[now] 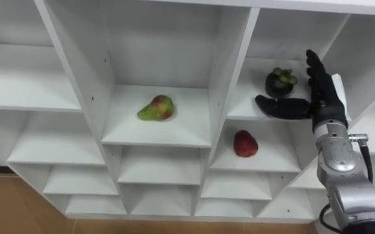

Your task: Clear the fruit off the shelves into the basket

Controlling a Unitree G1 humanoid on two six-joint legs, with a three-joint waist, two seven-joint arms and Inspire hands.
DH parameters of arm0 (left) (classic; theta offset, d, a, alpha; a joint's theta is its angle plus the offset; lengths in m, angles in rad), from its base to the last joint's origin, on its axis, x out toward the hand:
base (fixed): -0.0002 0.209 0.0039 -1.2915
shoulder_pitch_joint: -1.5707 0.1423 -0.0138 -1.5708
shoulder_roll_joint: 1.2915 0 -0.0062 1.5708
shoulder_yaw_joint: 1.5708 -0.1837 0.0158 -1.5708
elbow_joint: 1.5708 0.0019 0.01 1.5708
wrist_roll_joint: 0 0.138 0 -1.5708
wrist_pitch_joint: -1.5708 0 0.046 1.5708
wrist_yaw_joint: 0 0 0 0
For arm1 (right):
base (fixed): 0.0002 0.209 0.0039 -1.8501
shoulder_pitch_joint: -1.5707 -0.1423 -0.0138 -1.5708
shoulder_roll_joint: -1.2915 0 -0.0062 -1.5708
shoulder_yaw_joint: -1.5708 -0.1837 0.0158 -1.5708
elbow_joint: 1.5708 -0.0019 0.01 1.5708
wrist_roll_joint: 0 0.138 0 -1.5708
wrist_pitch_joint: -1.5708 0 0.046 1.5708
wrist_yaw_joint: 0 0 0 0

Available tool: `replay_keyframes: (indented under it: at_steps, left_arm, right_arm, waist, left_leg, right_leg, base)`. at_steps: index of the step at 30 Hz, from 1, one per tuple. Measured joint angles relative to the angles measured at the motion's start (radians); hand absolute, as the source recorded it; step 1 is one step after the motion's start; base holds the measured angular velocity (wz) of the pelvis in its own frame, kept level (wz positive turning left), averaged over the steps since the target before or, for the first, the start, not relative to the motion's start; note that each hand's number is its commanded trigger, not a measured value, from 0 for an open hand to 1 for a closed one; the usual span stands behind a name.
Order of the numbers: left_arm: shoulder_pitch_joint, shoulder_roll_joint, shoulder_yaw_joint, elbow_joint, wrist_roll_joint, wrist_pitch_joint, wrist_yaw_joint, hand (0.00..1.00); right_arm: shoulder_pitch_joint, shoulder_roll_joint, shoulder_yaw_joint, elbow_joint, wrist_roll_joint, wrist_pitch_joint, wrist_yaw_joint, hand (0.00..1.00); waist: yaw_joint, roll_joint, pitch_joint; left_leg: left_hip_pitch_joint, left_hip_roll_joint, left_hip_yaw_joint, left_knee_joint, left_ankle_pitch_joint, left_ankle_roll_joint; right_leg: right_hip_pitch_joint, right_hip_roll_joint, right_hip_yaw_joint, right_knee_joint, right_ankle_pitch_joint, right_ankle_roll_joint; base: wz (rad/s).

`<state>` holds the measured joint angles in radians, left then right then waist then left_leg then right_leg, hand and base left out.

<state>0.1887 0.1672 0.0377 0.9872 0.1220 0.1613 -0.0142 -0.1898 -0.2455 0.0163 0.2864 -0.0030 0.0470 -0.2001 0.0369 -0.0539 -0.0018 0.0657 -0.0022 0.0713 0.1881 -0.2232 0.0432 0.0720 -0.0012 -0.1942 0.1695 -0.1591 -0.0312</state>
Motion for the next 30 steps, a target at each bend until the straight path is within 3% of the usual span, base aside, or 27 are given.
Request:
replay_keyframes:
  at_steps: [7,9,10,11,12,15,18,30]
  left_arm:
    - [0.0,0.002,-0.001,0.0,0.0,0.008,-0.003,1.0]
    - [0.0,0.002,-0.001,0.001,0.0,0.008,-0.007,1.0]
    - [0.0,0.002,-0.001,0.001,0.001,0.008,-0.008,1.0]
    - [0.001,0.002,-0.001,0.002,0.0,0.008,-0.011,1.0]
    - [0.001,0.002,-0.001,0.002,-0.001,0.008,-0.013,1.0]
    - [0.001,0.002,-0.001,0.003,-0.001,0.008,-0.015,1.0]
    - [0.0,0.002,-0.001,0.007,-0.001,0.007,-0.019,1.0]
    - [-0.023,0.004,-0.002,0.014,-0.003,0.001,-0.039,1.0]
  right_arm:
    - [-0.006,-0.001,0.0,0.019,0.0,0.008,0.005,0.0]
    - [-0.006,-0.003,0.0,0.02,0.0,0.008,0.007,0.12]
    - [-0.006,-0.004,0.0,0.02,0.0,0.009,0.007,0.66]
    - [-0.006,-0.005,-0.001,0.022,-0.002,0.008,0.007,0.94]
    - [-0.006,-0.007,-0.001,0.023,-0.003,0.008,0.008,1.0]
    - [-0.009,-0.008,-0.009,0.024,-0.031,0.008,0.005,1.0]
    - [-0.017,-0.026,-0.021,0.033,-0.082,0.008,0.002,1.0]
    - [-0.034,-0.052,-0.029,0.05,-0.122,0.006,-0.005,1.0]
  waist:
    - [0.0,-0.007,-0.0026]
    - [0.002,-0.008,-0.0019]
    - [0.002,-0.008,-0.0017]
    - [0.0,-0.007,-0.0015]
    - [0.0,-0.007,-0.0014]
    - [0.002,-0.007,-0.0011]
    - [0.003,-0.002,0.0042]
    - [0.027,-0.009,0.0056]
  left_leg:
    - [0.0,-0.001,-0.005,0.002,0.001,0.0]
    - [-0.001,-0.002,-0.007,0.003,0.001,0.0]
    - [-0.001,-0.003,-0.009,0.003,0.001,0.001]
    - [-0.001,-0.003,-0.011,0.003,0.001,0.001]
    - [-0.001,-0.004,-0.011,0.003,0.001,0.001]
    - [0.0,-0.004,-0.011,0.003,0.001,0.001]
    - [0.012,-0.004,-0.011,0.0,0.001,0.001]
    - [0.012,-0.003,-0.016,-0.002,0.001,0.0]
  right_leg:
    - [0.002,-0.001,-0.001,0.0,0.0,0.0]
    - [0.003,-0.001,-0.001,0.0,0.0,0.0]
    - [0.003,-0.001,-0.002,0.0,0.0,0.0]
    - [0.004,-0.002,-0.004,0.0,0.0,0.0]
    - [0.004,-0.002,-0.004,0.0,0.0,0.0]
    - [0.005,-0.002,-0.004,0.0,0.0,0.0]
    - [0.015,-0.002,-0.002,-0.001,0.0,0.0]
    - [0.016,0.001,-0.001,-0.002,0.0,0.0]
  base:
    - [0.01]
    - [0.0]
    - [0.05]
    - [0.04]
    - [0.0]
    - [0.0]
    - [0.0]
    - [0.0]
